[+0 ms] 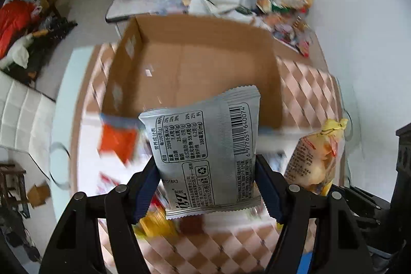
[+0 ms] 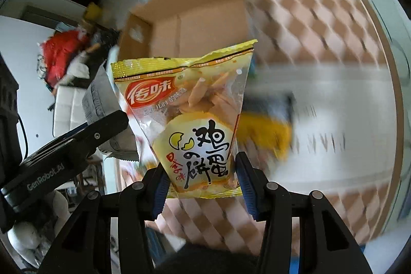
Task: Organize snacks
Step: 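Carry both packs into the cardboard box and open both tools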
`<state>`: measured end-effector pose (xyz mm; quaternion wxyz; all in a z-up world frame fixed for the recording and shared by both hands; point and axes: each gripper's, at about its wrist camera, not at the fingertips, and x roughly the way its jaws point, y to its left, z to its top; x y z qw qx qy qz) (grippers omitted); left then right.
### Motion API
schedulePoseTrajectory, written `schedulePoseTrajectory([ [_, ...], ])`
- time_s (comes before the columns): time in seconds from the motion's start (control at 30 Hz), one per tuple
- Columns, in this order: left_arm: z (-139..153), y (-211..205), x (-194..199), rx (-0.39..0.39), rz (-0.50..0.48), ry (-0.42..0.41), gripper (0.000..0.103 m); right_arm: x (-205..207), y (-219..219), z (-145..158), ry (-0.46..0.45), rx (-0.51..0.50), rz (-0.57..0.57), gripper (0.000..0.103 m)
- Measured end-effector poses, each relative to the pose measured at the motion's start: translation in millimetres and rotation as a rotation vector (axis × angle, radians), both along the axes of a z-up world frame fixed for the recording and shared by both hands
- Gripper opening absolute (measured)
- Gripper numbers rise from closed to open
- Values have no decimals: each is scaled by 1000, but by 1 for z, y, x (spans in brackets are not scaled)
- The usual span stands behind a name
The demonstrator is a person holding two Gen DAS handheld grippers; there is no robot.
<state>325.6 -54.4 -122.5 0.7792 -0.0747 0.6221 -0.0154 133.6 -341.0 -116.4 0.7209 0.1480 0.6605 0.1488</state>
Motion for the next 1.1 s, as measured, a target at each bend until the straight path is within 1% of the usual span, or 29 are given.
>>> schedulePoseTrajectory([
  [0.1,-15,25,52,9,-10,19,70,41,20,-2,0,7,-6,52],
  [0.17,-32,35,90,17,-34,51,70,73,32,-14,7,-9,-13,52],
  [0.2,-40,37,104,20,-45,65,70,89,39,-22,11,-20,-14,52],
  [0.23,-52,41,122,18,-59,86,70,107,46,-36,18,-33,-23,52],
  [0.27,-58,42,135,18,-63,98,70,121,51,-46,26,-42,-27,52],
  [0.33,-79,44,160,7,-83,140,70,144,53,-68,48,-58,-36,50],
  [0.37,-87,47,174,2,-87,159,70,159,66,-74,60,-62,-39,50],
  [0.4,-99,48,183,-6,-96,181,70,179,86,-79,75,-69,-41,48],
  [0.47,-117,46,199,-13,-102,215,70,195,88,-99,95,-92,-42,45],
  [0.5,-126,48,206,-19,-106,229,70,200,87,-110,105,-110,-43,43],
  [0.53,-135,48,210,-25,-107,245,70,211,96,-123,115,-125,-43,42],
  [0.57,-146,50,215,-27,-105,263,70,234,102,-138,125,-138,-47,42],
  [0.6,-155,50,219,-30,-106,276,70,251,118,-155,133,-152,-55,41],
  [0.63,-165,52,222,-34,-107,292,70,252,116,-163,137,-161,-62,41],
  [0.7,-177,52,228,-28,-112,311,70,256,113,-180,156,-149,-78,37],
  [0.77,-186,51,229,-22,-129,329,70,258,113,-190,155,-152,-79,37],
  [0.83,-193,48,226,-22,-142,349,70,253,115,-191,138,-166,-65,36],
  [0.97,-203,48,218,-58,-140,401,70,253,120,-200,151,-173,-44,37],
  [1.03,-203,50,214,-51,-141,399,70,252,120,-203,160,-179,-32,38],
  [1.07,-202,51,212,-41,-143,394,70,253,127,-199,162,-183,-31,42],
  [1.1,-199,52,210,-30,-144,386,72,252,126,-199,162,-189,-31,49],
])
